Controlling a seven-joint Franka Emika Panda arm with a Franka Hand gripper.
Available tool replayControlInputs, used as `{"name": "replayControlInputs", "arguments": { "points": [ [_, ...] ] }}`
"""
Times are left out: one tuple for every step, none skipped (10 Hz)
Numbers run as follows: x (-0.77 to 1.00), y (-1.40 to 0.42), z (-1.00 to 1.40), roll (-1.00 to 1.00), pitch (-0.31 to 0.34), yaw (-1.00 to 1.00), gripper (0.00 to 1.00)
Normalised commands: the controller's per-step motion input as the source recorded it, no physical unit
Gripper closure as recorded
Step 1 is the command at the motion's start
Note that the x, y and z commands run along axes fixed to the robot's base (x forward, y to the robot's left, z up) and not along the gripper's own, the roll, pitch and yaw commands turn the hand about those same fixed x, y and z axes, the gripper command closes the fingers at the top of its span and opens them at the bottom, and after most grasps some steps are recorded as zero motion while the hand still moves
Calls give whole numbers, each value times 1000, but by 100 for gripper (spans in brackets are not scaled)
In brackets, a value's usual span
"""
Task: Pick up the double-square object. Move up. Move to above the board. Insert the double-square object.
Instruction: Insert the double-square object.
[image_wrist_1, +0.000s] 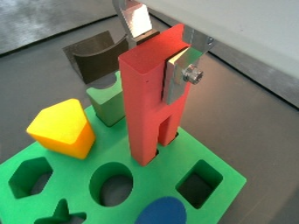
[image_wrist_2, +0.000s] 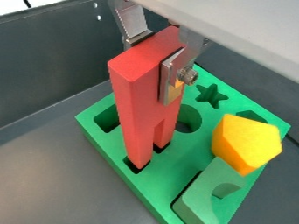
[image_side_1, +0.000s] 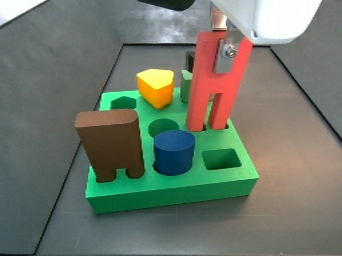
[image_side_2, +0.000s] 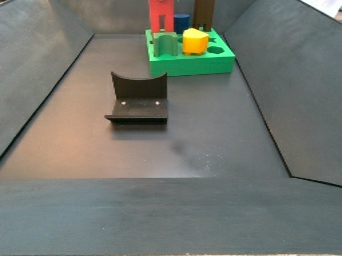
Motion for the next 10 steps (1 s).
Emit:
{"name": "replayControlInputs", "arguments": {
  "points": [
    [69,111,-103,0,77,-146,100],
    [0,0,-149,0,14,-89,100],
    [-71,-37,-214,0,0,-54,100],
    [-80,-234,-80,0,-17,-117,100],
    [0,-260,0,0,-13,-69,100],
    [86,-189,0,0,0,-54,100],
    [46,0,-191,0,0,-51,100],
    [46,0,-340,0,0,-49,100],
    [77,0,-363,-16,6,-57,100],
    [6,3,-351,-33,0,-49,100]
  ]
}}
